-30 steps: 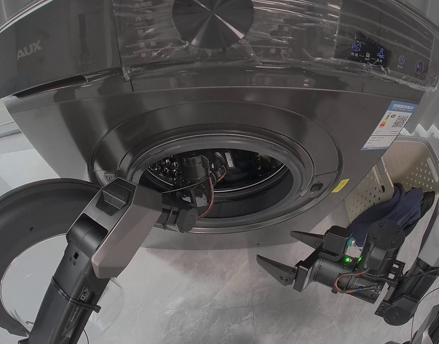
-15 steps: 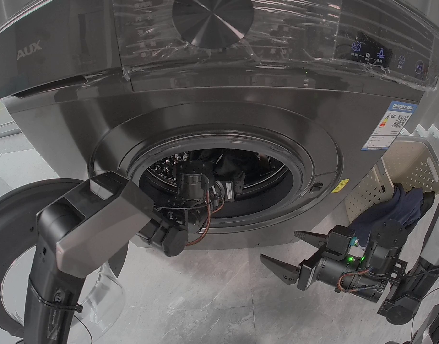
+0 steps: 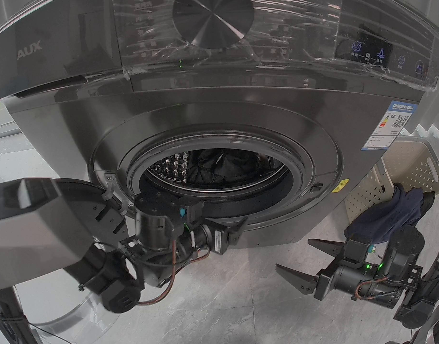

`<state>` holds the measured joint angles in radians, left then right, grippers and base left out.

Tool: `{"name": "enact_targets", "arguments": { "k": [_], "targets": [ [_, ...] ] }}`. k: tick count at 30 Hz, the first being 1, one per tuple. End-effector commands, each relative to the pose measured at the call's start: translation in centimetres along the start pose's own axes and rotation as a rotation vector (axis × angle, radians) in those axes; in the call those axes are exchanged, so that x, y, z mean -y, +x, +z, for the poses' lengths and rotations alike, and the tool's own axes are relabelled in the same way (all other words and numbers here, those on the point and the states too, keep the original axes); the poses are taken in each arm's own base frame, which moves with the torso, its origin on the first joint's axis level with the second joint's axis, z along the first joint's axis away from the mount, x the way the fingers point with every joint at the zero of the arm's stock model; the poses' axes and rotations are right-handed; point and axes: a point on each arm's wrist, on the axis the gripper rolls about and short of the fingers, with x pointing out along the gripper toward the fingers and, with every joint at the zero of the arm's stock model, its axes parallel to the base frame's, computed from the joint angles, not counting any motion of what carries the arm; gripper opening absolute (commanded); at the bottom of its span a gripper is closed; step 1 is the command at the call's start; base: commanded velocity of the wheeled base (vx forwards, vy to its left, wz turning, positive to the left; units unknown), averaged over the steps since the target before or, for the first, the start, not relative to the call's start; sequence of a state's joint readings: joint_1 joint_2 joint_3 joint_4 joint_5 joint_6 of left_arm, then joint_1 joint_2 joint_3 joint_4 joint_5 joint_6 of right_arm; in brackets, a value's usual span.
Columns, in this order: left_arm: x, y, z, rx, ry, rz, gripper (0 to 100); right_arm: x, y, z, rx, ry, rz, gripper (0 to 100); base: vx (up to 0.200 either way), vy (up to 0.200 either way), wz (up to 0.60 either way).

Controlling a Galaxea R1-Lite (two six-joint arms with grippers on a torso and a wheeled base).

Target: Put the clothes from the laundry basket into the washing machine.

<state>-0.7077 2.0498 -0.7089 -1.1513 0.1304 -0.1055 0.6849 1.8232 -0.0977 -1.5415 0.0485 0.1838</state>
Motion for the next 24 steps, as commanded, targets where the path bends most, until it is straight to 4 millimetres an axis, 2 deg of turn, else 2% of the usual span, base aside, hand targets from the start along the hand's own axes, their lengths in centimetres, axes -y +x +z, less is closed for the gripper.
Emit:
{"name": "enact_targets", "arguments": {
  "k": [1,9,12,15,16,17,18,24],
  "targets": [
    [2.2,-7.6,2.6,0.072,0.007,-0.128,100,0.3,-3.5,0.7,0.037,0.01,-0.027,100,0.0,0.0,0.0],
    [0.7,-12.9,3.7,0.136,-0.014,-0.106,100,0.8,-5.5,2.7,0.155,0.001,-0.094,100,0.0,0.0,0.0],
    [0.2,-15.1,4.0,0.16,-0.023,-0.105,100,1.4,-6.1,2.8,0.154,0.007,-0.139,100,-0.2,0.0,0.0],
    [-0.6,-17.2,3.5,0.164,-0.019,-0.085,100,1.9,-6.7,2.8,0.131,0.018,-0.18,100,-0.2,0.0,0.0],
    [-0.6,-17.2,3.5,0.164,-0.019,-0.085,100,1.9,-6.7,2.8,0.131,0.018,-0.18,100,-0.2,0.0,0.0],
    [-1.0,-18.4,3.2,0.171,-0.018,-0.072,100,1.8,-7.3,2.9,0.128,0.019,-0.193,100,-0.2,0.0,0.0],
    [-1.1,-18.5,3.2,0.175,-0.019,-0.069,100,1.8,-7.4,2.9,0.129,0.019,-0.196,100,-0.2,0.0,0.0],
    [-2.7,-21.1,2.6,0.201,-0.011,0.016,100,0.9,-11.3,2.5,0.081,0.024,-0.217,100,-0.2,0.0,0.0]
  ]
}}
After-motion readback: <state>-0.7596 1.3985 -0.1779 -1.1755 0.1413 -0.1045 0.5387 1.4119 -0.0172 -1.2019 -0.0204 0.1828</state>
